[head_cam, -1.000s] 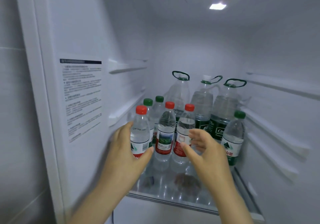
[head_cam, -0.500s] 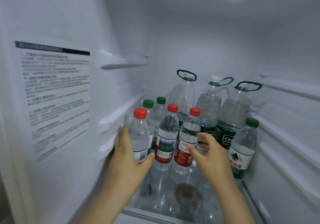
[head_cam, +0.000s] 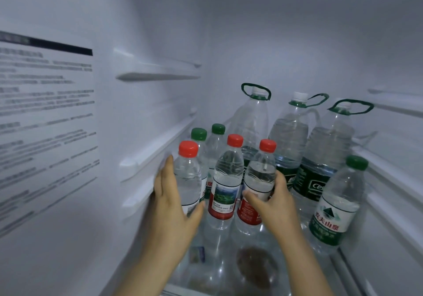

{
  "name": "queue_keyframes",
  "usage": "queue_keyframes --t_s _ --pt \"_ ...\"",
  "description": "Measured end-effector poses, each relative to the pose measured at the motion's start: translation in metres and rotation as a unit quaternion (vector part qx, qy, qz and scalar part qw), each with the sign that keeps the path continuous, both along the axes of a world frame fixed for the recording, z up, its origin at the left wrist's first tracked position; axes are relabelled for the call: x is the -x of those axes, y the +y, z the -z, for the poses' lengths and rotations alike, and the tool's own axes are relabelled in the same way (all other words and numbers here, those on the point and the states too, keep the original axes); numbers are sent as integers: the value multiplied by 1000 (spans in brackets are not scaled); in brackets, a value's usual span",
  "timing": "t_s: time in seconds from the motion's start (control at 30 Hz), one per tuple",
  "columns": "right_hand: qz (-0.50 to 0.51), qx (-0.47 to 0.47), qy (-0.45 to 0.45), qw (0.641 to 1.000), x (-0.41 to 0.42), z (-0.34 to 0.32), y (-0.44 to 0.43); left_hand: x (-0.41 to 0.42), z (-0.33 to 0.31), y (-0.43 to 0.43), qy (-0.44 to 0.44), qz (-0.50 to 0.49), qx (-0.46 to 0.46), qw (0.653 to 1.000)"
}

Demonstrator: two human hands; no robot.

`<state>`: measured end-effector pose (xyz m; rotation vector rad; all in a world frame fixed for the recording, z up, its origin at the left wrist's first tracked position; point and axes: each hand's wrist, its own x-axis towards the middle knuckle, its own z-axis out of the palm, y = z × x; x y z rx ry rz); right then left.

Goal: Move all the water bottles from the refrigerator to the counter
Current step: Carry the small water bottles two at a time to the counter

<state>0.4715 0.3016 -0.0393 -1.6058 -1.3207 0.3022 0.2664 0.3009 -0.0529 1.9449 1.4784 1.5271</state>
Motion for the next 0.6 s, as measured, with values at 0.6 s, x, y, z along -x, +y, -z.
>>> queue_keyframes --t_s 0.6 --pt "48 -108 109 987 15 25 -58 8 -5 -47 -102 66 97 988"
